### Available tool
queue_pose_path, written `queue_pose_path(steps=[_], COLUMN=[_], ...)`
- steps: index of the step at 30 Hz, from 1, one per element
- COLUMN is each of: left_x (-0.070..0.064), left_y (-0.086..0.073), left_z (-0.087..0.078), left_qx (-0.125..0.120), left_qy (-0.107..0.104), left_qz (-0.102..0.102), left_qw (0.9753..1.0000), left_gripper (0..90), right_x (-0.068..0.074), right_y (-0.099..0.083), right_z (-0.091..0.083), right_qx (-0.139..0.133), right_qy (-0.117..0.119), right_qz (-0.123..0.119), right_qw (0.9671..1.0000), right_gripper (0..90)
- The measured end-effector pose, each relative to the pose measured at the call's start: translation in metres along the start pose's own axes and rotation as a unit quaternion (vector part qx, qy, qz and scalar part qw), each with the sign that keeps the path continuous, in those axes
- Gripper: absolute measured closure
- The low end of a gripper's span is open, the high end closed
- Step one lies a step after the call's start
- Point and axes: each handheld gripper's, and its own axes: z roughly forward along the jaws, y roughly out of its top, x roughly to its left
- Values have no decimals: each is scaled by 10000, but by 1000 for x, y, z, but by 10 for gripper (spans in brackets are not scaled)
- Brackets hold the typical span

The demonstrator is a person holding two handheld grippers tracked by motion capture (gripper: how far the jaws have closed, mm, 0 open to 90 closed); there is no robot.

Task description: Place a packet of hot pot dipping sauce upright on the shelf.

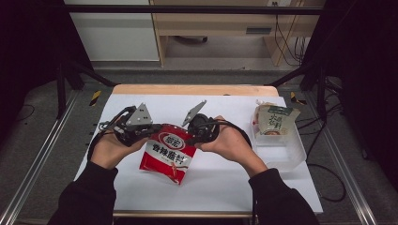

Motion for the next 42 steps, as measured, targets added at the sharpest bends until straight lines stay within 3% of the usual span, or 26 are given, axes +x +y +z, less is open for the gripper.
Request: queue_pose_path(steps=[10,16,20,24,31,34,42], left_x=[6,10,12,15,16,11,1], left_y=[-6,-14,-18,-20,-29,-42,-101], left_z=[-5,-14,-20,-22,-25,-23,-3], left_qx=[-109,-299,-388,-519,-738,-672,-464], left_qy=[-71,-55,-33,79,267,397,557], left_qz=[-143,-280,-366,-506,-825,-856,-1411], left_qw=[9998,9991,9986,9973,9935,9933,9873], left_gripper=[899,853,805,704,333,264,138], right_x=[3,1,2,1,-13,-21,-43], right_y=[7,20,29,37,40,36,29], right_z=[-2,-11,-17,-23,-35,-39,-51], right_qx=[60,116,252,381,516,576,572], right_qy=[98,222,177,139,-24,-17,-225], right_qz=[-110,-175,-306,-373,-323,-221,-49], right_qw=[9999,9995,9991,9985,9981,9981,9981], right_gripper=[900,900,900,900,900,900,900])
